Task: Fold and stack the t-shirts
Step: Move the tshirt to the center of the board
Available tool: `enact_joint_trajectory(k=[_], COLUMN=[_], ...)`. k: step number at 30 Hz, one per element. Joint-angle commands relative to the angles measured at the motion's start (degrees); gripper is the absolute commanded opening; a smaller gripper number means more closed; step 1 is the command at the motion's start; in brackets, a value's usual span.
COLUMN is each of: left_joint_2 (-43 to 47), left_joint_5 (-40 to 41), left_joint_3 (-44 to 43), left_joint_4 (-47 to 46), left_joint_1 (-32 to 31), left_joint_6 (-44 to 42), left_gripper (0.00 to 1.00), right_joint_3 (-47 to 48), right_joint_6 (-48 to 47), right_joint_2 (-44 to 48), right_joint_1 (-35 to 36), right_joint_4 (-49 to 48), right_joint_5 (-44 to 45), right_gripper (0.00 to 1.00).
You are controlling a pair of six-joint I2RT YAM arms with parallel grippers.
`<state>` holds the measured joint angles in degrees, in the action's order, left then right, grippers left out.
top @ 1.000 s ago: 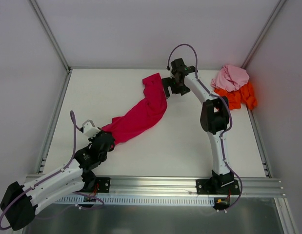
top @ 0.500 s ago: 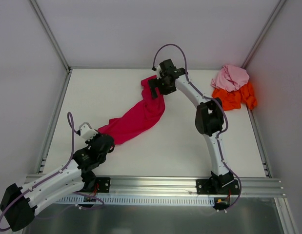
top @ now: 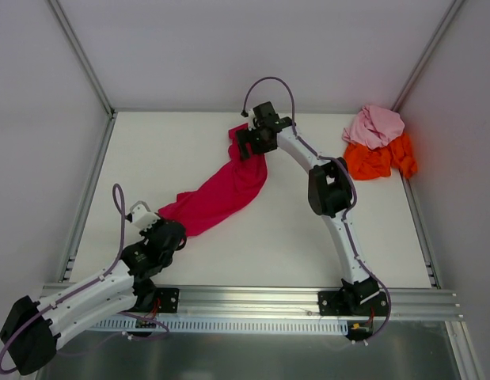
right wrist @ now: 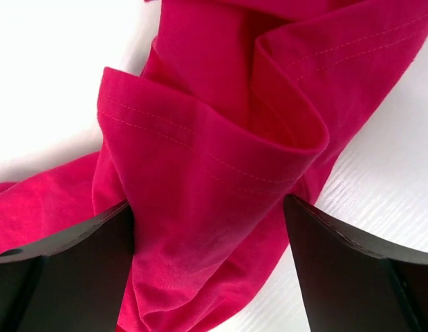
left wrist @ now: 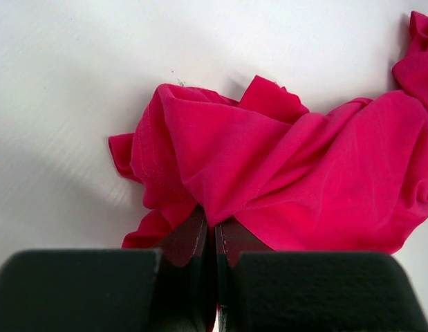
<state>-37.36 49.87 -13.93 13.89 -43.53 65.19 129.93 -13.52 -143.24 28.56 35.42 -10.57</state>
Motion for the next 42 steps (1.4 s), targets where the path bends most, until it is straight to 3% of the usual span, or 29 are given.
enact_joint_trajectory(k=[1, 7, 13, 19, 23, 28, 31, 37, 42], left_joint_2=[-1.39, -7.8, -12.99, -13.61, -13.53, -13.61, -13.26, -10.37, -8.25], left_joint_5=[0.23, -1.7, -2.4, -2.67, -2.06, -0.3, -0.21, 1.1, 0.23], left_joint_3=[1.62, 3.12, 3.47, 4.71, 3.39, 1.28, -1.87, -12.06, -23.13], left_joint_4=[-5.61, -12.47, -16.26, -18.9, -18.99, -18.72, -21.26, -23.29, -20.5], left_joint_1=[-0.42, -0.42, -0.42, -0.42, -0.42, -0.42, -0.42, -0.42, -0.42], left_joint_6=[-1.2, -2.35, -2.87, -3.66, -6.03, -8.05, -11.65, -26.83, -35.56], left_gripper=[0.0, 0.0, 0.0, 0.0, 0.0, 0.0, 0.0, 0.0, 0.0], right_joint_3=[1.65, 3.84, -5.45, -8.64, -3.73, -5.74, -4.94, -14.78, -13.92], right_joint_6=[0.16, -3.97, -4.85, -3.27, -2.3, -4.84, -6.43, -9.33, -7.22], right_joint_2=[0.07, 0.76, 6.82, 9.99, 10.61, 16.32, 17.64, 19.23, 15.63], right_joint_1=[0.18, 0.27, 0.18, 0.19, 0.36, 0.19, 0.1, -0.87, -2.28], right_joint_4=[-6.05, -6.59, -14.4, -21.35, -18.91, -18.21, -15.39, -18.63, -16.97], right_joint_5=[3.62, 7.75, 9.78, 9.35, 7.5, 8.46, 10.04, 17.15, 15.93], right_gripper=[0.86, 0.93, 0.93, 0.92, 0.92, 0.91, 0.91, 0.92, 0.92])
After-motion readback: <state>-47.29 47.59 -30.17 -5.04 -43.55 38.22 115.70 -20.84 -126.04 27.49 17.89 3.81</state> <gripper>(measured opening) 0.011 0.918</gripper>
